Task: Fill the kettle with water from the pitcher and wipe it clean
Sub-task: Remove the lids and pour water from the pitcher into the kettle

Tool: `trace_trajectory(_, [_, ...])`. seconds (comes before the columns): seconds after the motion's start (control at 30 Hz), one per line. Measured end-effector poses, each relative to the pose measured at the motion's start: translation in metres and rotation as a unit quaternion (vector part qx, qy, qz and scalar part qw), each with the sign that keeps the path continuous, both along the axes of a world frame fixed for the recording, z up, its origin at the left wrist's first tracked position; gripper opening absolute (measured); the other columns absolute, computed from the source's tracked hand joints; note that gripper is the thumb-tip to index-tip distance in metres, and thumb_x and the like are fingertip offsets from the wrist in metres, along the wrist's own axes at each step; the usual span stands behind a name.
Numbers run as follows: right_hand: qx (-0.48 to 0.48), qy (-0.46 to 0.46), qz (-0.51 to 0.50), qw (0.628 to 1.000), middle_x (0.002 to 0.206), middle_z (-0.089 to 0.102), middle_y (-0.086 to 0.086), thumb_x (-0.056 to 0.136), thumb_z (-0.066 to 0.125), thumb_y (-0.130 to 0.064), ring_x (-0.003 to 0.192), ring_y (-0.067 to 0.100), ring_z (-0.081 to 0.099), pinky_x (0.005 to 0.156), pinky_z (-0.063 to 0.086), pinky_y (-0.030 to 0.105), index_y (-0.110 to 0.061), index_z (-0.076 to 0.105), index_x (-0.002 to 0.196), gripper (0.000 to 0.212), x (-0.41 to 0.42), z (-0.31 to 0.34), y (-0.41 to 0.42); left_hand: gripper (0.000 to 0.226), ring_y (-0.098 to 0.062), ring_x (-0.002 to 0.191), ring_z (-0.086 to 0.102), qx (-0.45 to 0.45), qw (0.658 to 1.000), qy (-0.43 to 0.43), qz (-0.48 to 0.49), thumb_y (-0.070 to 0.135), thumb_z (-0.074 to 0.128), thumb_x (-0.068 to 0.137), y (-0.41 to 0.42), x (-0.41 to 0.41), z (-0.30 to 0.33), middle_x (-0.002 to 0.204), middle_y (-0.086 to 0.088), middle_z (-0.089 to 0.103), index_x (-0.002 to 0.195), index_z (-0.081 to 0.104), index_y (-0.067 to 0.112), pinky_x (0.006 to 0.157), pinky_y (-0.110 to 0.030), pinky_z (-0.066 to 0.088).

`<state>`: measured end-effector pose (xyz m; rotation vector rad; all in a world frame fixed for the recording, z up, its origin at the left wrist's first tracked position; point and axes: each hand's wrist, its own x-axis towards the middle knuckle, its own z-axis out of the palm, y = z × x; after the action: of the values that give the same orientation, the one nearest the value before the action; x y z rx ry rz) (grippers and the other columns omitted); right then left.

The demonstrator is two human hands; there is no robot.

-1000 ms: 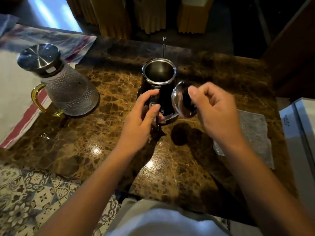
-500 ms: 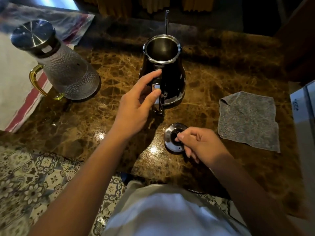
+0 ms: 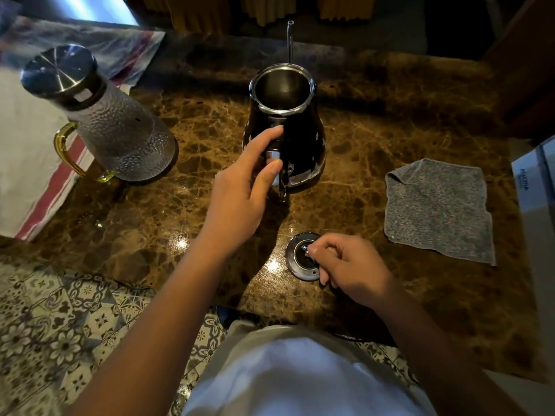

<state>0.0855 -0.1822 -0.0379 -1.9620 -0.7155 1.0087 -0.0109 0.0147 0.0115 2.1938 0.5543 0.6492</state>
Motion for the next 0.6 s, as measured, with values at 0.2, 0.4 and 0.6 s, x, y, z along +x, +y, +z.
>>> trace_trajectory(0.2, [0.019,-0.025,-0.053,0.998,0.064,0.072,0.004,0.1,0.064,-0.032,0.051,0.001,0.058,0.058,0.048,0.027,-0.026,0.073,0.093,0.013,0.004,0.04,0.004,0.057,-0.002,0.107,0.063,0.041,0.997,-0.045,0.054,0.023,0.065,0.1,0.01,-0.01,0.016,0.133,0.0,0.061,0.153,0.042,0.021,0.089,-0.011,0.052])
trace_trajectory(0.4, [0.191,-0.207,-0.067,0.957,0.082,0.068,-0.005,0.101,0.063,-0.023,0.073,0.012,0.062,0.059,0.049,0.02,-0.026,0.072,0.099,0.01,0.0,0.104,0.044,0.036,-0.027,0.128,0.051,0.223,0.959,-0.018,0.176,0.03,0.065,0.102,0.052,-0.06,0.035,0.139,-0.017,0.056,0.134,0.065,0.014,0.108,-0.022,0.037])
trace_trajectory(0.6, [0.23,-0.421,-0.004,0.878,0.154,0.052,0.001,0.099,0.06,-0.033,0.144,0.022,0.041,0.116,0.032,0.025,-0.024,0.068,0.132,0.035,-0.001,0.117,0.107,0.034,-0.035,0.138,0.042,0.314,0.907,-0.015,0.28,0.032,0.065,0.102,0.096,-0.118,0.043,0.15,-0.021,0.047,0.131,0.069,0.013,0.113,-0.037,0.032])
